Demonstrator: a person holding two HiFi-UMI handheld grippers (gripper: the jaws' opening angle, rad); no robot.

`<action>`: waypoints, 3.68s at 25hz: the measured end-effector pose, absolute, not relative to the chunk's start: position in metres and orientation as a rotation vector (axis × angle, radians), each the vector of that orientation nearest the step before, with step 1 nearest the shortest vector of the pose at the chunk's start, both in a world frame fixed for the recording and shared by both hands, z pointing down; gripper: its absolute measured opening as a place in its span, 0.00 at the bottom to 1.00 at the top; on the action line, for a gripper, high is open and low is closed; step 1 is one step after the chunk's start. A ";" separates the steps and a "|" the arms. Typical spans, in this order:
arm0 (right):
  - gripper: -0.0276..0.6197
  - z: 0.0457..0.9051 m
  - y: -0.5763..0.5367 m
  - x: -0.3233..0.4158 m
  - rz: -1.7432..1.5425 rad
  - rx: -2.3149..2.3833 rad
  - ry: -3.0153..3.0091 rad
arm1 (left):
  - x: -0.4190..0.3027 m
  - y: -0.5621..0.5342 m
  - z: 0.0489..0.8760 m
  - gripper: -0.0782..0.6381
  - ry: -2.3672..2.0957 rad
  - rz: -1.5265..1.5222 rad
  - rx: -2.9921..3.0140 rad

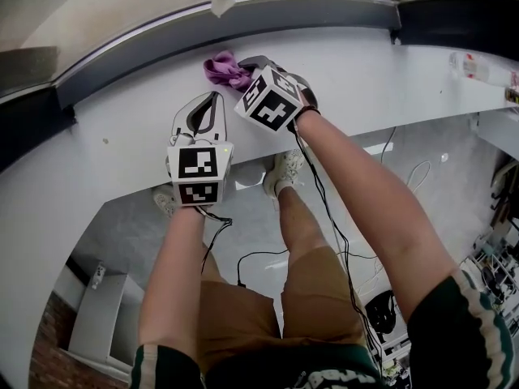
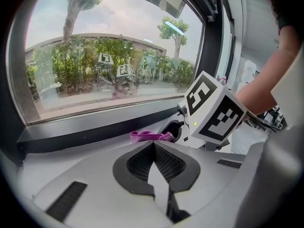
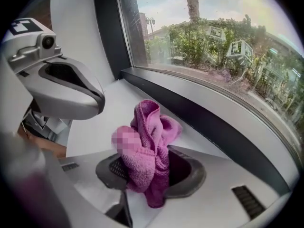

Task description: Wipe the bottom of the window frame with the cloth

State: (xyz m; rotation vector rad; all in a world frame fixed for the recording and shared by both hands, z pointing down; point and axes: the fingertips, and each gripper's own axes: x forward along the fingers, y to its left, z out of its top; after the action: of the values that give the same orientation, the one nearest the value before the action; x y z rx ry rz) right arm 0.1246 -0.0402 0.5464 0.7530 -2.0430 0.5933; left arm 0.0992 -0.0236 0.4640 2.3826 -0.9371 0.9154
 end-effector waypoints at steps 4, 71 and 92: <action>0.30 0.546 -0.039 0.142 0.582 0.767 -2.038 | 0.121 -0.024 0.462 0.11 -0.906 0.918 2.412; 0.31 0.549 0.026 0.487 0.573 1.118 -1.758 | 0.402 0.045 0.470 0.11 -0.539 0.993 2.567; 0.30 0.547 0.076 0.483 0.575 1.223 -1.723 | 0.400 0.087 0.481 0.11 -0.435 1.019 2.585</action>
State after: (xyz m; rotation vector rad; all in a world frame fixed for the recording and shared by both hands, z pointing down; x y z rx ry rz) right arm 0.4830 0.0763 0.5472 1.2230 -1.7230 0.5749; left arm 0.4002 0.0866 0.4807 2.5854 -0.4354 1.0194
